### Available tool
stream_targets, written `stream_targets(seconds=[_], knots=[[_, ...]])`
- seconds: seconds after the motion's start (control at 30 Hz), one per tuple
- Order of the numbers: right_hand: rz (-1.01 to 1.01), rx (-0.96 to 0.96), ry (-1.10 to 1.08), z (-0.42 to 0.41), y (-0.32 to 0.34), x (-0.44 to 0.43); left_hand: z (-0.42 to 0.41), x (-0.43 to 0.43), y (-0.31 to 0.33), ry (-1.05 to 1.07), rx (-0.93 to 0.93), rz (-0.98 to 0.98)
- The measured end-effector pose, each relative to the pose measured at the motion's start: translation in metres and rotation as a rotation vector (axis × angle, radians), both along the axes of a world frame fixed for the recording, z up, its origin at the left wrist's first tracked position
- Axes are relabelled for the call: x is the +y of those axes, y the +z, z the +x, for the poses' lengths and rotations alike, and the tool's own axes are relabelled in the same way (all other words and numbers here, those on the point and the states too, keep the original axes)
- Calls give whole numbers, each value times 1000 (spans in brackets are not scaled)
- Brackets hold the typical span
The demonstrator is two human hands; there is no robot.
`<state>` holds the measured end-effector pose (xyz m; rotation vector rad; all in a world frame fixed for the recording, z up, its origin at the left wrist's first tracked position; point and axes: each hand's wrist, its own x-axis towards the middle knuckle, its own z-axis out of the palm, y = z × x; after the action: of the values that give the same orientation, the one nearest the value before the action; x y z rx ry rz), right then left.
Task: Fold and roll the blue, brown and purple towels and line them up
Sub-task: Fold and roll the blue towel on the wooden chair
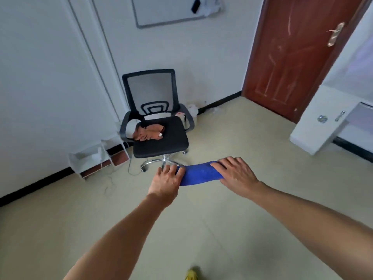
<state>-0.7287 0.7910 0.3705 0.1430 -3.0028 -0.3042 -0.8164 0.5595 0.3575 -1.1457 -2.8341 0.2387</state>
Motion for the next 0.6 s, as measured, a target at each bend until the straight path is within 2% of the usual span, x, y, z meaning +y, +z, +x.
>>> stream_targets(seconds=[0.23, 0.33, 0.6], knots=[[11, 78, -308, -36, 26, 121, -112, 160, 30, -328, 1, 19], [15, 89, -432, -34, 32, 176, -133, 235, 37, -454, 5, 34], [15, 132, -581, -43, 20, 350, -171, 440, 34, -676, 42, 34]])
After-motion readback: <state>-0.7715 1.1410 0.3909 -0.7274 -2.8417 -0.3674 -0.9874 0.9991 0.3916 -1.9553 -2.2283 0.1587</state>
